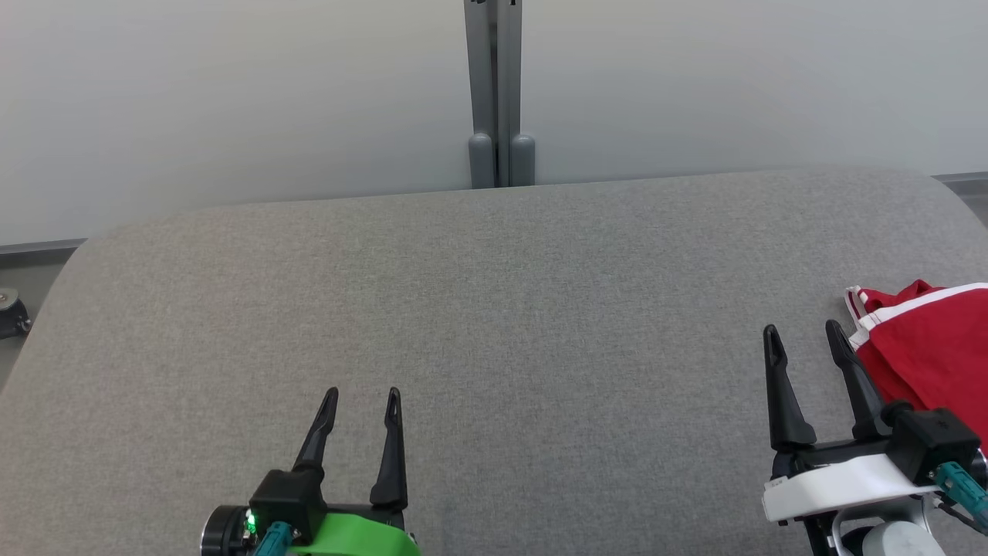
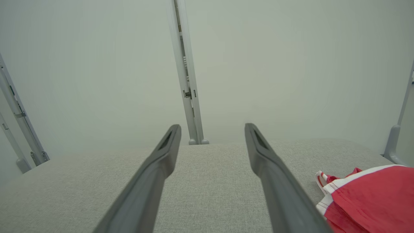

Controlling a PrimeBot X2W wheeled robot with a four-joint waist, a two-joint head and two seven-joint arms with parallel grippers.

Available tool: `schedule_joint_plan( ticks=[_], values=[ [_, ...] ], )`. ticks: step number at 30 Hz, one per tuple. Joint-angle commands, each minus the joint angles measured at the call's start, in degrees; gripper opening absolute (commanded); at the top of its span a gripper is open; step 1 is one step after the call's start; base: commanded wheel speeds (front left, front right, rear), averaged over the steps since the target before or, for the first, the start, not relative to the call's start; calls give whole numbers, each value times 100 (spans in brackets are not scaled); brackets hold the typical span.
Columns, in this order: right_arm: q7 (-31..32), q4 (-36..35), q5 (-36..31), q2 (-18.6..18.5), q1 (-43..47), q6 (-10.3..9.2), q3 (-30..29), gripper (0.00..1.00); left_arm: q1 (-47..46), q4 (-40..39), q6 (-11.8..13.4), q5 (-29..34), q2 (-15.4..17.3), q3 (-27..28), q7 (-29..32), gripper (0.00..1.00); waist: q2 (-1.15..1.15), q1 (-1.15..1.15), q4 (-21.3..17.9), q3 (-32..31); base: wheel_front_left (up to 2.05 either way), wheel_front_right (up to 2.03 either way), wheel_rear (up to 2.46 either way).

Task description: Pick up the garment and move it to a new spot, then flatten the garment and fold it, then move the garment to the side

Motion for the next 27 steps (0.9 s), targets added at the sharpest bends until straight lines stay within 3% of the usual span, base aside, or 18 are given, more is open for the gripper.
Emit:
schedule_joint_plan(
  ticks=[1, 7, 23, 24, 27],
  values=[
    [-16, 4, -11, 18, 35, -10, 5, 100, 31, -5, -8, 51, 22, 15, -1, 100, 0, 0, -4, 1, 0, 0, 0],
    [-16, 12, -5, 28, 26, -10, 32, 100, 54, -129, 32, -54, 23, 82, -1, 100, 0, 0, -4, 7, 0, 0, 0],
    [-16, 55, 6, 46, 0, -10, 88, 100, 132, -389, -184, -160, 22, 140, -1, 100, 0, 0, -11, 2, 0, 0, 0],
    [0, 62, 2, 47, 2, 0, 93, 0, 51, -365, -178, -179, -1, 118, 0, 0, 0, 0, -11, 1, 0, 0, 0],
    [11, 190, 38, 68, 63, 0, 103, 0, 91, -233, -180, -220, -1, 109, 4, 0, 0, 0, -12, 2, 0, 0, 0]
  ],
)
